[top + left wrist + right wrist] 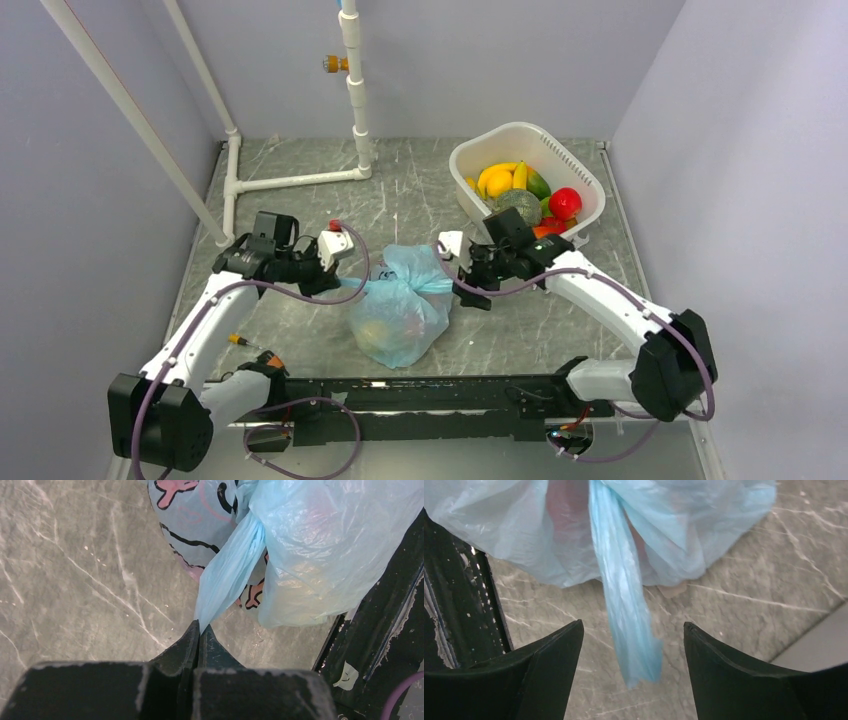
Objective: Place the fake fruits into the plastic bag and tie a complex knot
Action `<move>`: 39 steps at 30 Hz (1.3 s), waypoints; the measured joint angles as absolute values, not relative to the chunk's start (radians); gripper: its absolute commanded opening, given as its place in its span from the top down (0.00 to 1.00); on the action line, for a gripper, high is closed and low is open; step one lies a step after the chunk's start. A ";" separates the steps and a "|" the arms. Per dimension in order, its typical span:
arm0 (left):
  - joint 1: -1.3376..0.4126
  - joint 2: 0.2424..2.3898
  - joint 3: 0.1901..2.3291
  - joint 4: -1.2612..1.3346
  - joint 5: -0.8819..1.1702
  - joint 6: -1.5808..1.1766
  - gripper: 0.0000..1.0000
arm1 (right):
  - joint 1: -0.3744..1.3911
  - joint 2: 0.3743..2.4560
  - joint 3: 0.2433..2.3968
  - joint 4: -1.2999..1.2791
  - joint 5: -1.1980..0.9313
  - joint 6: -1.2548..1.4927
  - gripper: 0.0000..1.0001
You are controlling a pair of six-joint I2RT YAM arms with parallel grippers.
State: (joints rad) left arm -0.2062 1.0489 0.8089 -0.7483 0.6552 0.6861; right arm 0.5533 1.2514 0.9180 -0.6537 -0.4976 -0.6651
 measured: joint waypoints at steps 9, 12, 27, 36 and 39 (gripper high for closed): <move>-0.257 1.077 0.840 -0.748 0.622 0.647 1.00 | 0.652 1.357 0.937 -0.636 -0.378 -0.656 1.00; -0.251 1.076 0.840 -0.745 0.589 0.604 1.00 | 0.633 1.355 0.957 -0.635 -0.366 -0.649 1.00; -0.145 1.062 0.720 -0.652 0.665 0.641 1.00 | 0.447 1.373 0.809 -0.450 -0.549 -0.659 1.00; -0.102 1.036 0.854 -0.688 0.684 0.577 1.00 | 0.393 1.399 1.003 -0.527 -0.552 -0.689 1.00; -0.079 1.047 0.932 -0.674 0.676 0.579 1.00 | 0.377 1.452 1.158 -0.523 -0.547 -0.693 1.00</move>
State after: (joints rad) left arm -0.0788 1.0466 0.9321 -0.6739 0.6758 0.5793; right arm 0.3771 1.4525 1.1576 -0.5232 -0.5468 -0.6933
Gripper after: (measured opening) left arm 0.012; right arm 0.009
